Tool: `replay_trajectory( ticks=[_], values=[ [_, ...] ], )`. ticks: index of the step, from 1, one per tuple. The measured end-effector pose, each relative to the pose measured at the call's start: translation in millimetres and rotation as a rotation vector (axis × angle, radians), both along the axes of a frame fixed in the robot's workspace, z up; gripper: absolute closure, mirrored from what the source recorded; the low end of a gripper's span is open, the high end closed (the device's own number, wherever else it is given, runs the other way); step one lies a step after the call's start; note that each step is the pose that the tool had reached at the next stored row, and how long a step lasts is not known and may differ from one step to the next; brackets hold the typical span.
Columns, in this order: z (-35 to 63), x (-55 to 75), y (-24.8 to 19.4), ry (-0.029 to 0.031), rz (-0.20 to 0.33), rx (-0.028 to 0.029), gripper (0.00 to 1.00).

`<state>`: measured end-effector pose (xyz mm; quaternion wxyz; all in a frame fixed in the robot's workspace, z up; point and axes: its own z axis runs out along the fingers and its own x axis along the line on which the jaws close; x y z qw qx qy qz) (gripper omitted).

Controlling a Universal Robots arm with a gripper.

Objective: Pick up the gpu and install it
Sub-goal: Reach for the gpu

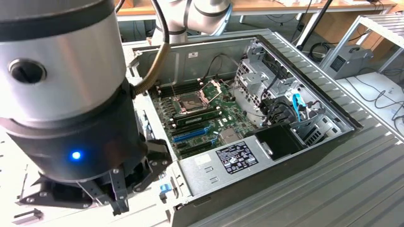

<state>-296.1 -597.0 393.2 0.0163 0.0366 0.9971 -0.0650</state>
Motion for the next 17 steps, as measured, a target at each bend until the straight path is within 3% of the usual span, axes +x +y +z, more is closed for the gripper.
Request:
replay_trajectory(
  ticks=[4, 7, 14, 17],
  values=[
    [0.0, 0.0, 10.3, 0.0000, 0.000, 0.0059, 0.89],
    [0.0, 0.1, 19.4, 0.0001, 0.000, 0.0156, 0.89],
    [0.0, 0.5, 49.6, 0.0000, 0.000, 0.0331, 0.89],
    [-0.1, 0.5, 57.6, -0.0001, 0.000, 0.0363, 0.89]
  ],
)
